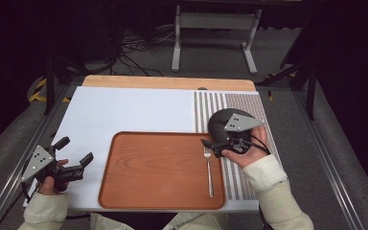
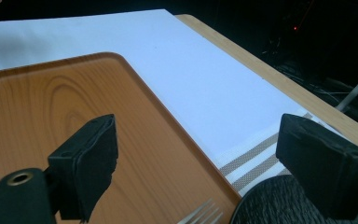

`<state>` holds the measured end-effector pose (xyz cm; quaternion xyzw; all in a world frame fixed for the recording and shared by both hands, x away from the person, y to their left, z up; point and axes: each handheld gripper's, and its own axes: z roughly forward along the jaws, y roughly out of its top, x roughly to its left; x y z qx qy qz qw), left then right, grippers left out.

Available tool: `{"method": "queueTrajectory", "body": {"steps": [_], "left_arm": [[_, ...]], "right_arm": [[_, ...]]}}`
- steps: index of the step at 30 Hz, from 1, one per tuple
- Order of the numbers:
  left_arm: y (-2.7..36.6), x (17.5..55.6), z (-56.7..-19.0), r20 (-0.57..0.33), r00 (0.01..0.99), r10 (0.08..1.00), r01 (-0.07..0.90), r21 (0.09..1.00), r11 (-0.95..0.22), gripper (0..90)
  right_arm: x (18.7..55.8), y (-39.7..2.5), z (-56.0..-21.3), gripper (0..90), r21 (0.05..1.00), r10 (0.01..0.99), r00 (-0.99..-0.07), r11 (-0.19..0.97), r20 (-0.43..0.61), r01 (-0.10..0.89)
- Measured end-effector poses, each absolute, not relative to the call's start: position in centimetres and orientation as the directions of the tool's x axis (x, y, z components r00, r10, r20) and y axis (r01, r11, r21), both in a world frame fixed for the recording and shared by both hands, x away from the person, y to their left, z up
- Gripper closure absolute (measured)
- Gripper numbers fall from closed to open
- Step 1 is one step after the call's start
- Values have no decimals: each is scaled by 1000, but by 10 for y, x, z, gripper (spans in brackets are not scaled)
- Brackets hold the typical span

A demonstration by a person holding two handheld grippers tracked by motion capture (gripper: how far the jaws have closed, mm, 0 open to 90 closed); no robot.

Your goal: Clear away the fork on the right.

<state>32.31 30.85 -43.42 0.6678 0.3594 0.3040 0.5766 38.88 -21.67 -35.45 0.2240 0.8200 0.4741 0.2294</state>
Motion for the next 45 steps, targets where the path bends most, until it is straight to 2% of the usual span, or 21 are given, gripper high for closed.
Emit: {"method": "queueTrajectory", "body": {"steps": [20,34,45], "left_arm": [[307,324,-434,-6,557,831,130,988,-81,0],[308,324,-435,-5,552,834,132,988,-82,0],[308,325,-435,-8,553,833,134,988,-79,0]], "right_arm": [[367,-274,-367,131,945,660,-743,302,-112,125],[357,-314,-399,122,977,707,-705,181,-48,116],[349,-334,-424,120,981,732,-681,142,-15,131]]}}
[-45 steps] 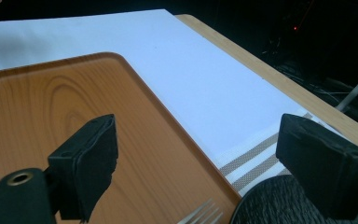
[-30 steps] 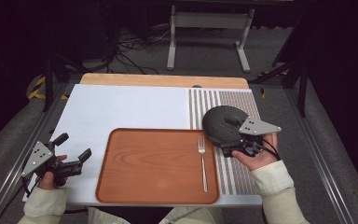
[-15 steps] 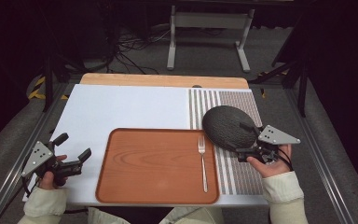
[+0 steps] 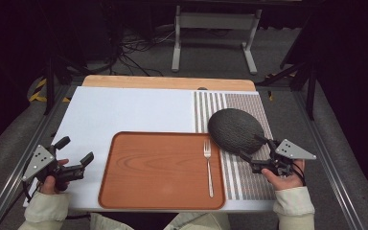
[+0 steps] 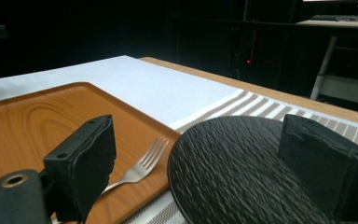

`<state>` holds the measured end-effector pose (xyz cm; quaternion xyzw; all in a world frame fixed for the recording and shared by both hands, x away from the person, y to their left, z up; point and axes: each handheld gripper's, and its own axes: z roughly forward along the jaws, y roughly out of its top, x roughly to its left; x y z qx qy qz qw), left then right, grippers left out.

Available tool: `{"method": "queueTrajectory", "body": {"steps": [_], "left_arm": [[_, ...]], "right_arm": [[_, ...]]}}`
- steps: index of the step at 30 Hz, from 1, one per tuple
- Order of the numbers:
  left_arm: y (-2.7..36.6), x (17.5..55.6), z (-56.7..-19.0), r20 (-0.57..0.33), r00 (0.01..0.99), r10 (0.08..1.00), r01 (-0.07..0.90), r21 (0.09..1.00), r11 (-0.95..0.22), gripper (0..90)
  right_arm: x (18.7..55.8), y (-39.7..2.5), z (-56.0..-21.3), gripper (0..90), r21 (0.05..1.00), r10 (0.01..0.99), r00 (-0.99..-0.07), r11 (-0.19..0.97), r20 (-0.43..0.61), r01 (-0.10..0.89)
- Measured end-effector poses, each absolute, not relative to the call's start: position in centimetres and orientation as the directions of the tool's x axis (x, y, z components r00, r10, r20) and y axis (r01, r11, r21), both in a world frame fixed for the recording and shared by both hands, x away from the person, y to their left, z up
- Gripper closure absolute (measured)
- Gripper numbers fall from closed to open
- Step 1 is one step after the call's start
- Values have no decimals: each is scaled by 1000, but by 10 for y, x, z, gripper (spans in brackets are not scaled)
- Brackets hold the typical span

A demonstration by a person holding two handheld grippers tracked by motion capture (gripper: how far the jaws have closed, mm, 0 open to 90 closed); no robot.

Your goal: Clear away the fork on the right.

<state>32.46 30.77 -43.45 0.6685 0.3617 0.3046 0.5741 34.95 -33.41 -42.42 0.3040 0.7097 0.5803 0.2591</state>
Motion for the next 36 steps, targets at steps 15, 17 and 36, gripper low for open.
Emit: {"method": "queueTrajectory", "body": {"steps": [15,17,36], "left_arm": [[308,325,-435,-8,554,832,134,988,-79,0],[308,325,-435,-7,553,833,134,988,-81,0],[308,326,-435,-2,554,833,136,987,-88,0]], "right_arm": [[346,-341,-443,104,973,748,-664,165,-17,160],[346,-342,-447,104,971,751,-661,162,-7,174],[347,-345,-452,104,971,766,-643,133,25,197]]}}
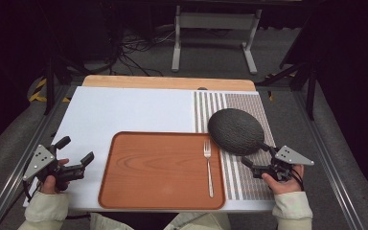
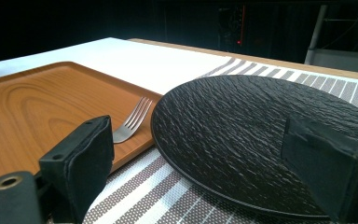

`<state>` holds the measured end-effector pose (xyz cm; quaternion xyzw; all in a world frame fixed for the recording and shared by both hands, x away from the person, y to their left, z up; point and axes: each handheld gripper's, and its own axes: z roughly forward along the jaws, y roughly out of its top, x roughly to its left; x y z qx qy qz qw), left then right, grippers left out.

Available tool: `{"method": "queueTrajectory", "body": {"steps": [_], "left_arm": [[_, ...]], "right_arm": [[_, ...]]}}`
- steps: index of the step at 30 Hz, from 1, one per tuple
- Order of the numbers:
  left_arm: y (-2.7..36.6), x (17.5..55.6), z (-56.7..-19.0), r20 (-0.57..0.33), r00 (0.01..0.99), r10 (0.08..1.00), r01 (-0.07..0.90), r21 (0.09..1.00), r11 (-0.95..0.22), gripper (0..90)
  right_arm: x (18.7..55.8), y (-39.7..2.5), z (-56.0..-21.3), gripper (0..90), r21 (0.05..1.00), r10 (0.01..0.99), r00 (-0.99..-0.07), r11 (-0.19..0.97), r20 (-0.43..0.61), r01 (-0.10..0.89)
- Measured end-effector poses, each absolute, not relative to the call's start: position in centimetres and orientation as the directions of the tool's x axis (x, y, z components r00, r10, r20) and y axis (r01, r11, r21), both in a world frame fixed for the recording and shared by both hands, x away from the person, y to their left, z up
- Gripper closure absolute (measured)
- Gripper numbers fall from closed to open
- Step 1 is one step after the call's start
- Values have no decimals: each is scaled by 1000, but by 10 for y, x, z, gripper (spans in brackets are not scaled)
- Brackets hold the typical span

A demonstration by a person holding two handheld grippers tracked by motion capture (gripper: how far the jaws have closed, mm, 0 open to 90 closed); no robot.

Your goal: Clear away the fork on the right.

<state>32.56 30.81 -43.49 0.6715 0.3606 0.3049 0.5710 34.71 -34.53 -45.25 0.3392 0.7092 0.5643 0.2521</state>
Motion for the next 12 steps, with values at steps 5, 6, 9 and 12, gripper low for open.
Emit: {"method": "queueTrajectory", "body": {"steps": [5,6,9,12], "left_arm": [[308,326,-435,-4,553,833,137,987,-87,0],[308,326,-435,-3,553,833,138,987,-88,0],[308,326,-435,-5,552,834,137,987,-85,0],[308,326,-435,-4,553,833,138,987,-87,0]], "right_arm": [[347,-346,-453,104,972,768,-639,125,32,199],[347,-346,-453,104,972,769,-639,125,32,199],[347,-346,-452,104,972,769,-639,126,32,200],[347,-346,-452,105,972,769,-638,126,30,198]]}}
